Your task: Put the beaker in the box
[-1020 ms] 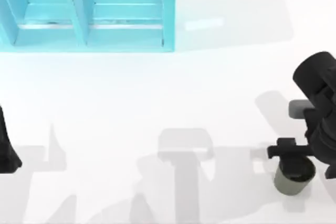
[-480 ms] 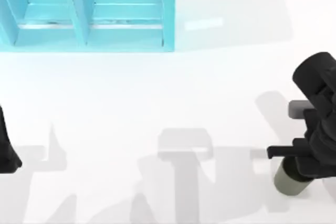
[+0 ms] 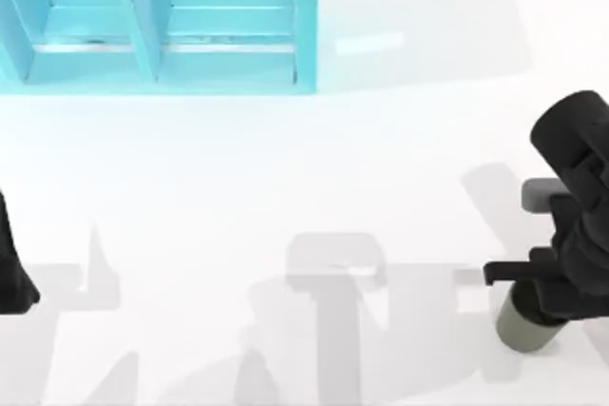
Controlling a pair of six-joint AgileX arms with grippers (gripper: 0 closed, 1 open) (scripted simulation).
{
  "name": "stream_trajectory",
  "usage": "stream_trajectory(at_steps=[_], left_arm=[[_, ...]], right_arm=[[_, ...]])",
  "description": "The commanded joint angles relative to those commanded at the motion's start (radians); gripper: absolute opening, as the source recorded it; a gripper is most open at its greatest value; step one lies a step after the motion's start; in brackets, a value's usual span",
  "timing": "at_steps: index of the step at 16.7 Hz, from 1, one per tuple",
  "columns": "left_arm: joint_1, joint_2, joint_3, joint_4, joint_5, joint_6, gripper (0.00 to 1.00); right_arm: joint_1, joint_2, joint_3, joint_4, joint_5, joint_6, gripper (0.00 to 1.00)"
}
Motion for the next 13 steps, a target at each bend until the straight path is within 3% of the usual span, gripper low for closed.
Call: stream_trajectory(at_steps=[7, 13], left_arm=[[0.000, 0.000, 0.000, 0.000, 0.000, 0.000, 1.00], [0.000, 0.000, 0.000, 0.000, 0.000, 0.000, 1.00]], right_arm=[[-0.182, 0.077, 0.320, -0.091, -0.002, -0.302, 0.00], [-0.589, 0.169, 0.629, -0.328, 0.017, -0.655, 0.00]])
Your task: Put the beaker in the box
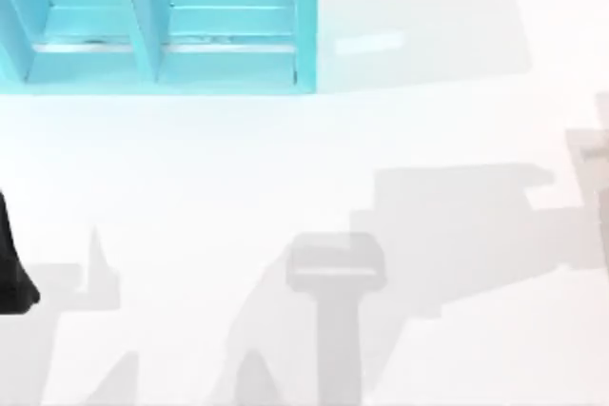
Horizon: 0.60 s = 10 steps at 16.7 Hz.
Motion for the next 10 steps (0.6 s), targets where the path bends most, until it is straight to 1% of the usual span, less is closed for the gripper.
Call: stream_trajectory(at_steps=[2, 5, 7, 10], left_arm=[[0.000, 0.000, 0.000, 0.000, 0.000, 0.000, 1.00], [0.000, 0.000, 0.000, 0.000, 0.000, 0.000, 1.00], [0.000, 0.000, 0.000, 0.000, 0.000, 0.000, 1.00], [0.000, 0.000, 0.000, 0.000, 0.000, 0.000, 1.00]], right_arm=[[-0.139, 0.020, 0.082, -0.092, 0.007, -0.099, 0.00], [-0.270, 0.034, 0.167, -0.198, 0.013, -0.202, 0.00], [-0.305, 0.036, 0.189, -0.229, 0.014, -0.231, 0.00], [-0.307, 0.036, 0.191, -0.231, 0.015, -0.233, 0.00]])
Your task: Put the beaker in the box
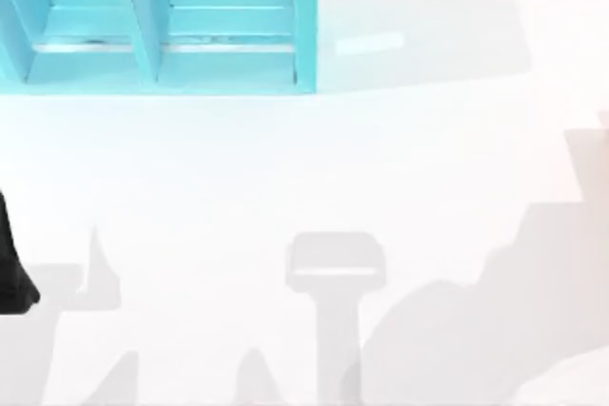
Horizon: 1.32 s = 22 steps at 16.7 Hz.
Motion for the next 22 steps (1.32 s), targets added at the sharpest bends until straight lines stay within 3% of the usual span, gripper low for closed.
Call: stream_trajectory(at_steps=[11, 15, 22], left_arm=[[0.000, 0.000, 0.000, 0.000, 0.000, 0.000, 1.00], [0.000, 0.000, 0.000, 0.000, 0.000, 0.000, 1.00], [0.000, 0.000, 0.000, 0.000, 0.000, 0.000, 1.00]], right_arm=[[0.020, 0.000, -0.250, 0.249, 0.001, 0.020, 0.00], [0.021, 0.000, -0.257, 0.256, 0.001, 0.021, 0.00], [0.021, 0.000, -0.257, 0.256, 0.001, 0.021, 0.53]])
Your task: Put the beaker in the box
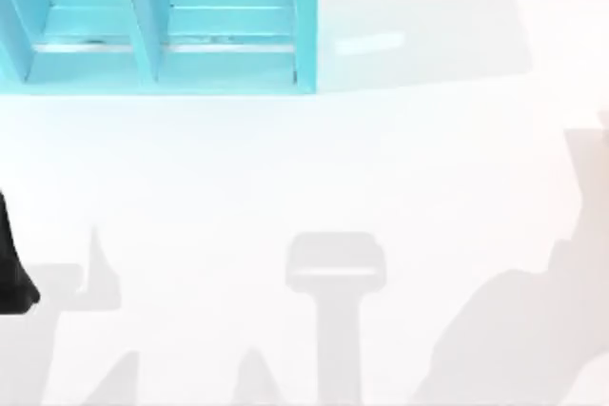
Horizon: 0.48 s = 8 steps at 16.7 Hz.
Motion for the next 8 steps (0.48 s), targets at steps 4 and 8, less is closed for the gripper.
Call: stream_trajectory(at_steps=[4, 8], left_arm=[[0.000, 0.000, 0.000, 0.000, 0.000, 0.000, 1.00], [0.000, 0.000, 0.000, 0.000, 0.000, 0.000, 1.00]], right_arm=[[0.000, 0.000, 0.000, 0.000, 0.000, 0.000, 0.83], [0.000, 0.000, 0.000, 0.000, 0.000, 0.000, 1.00]])
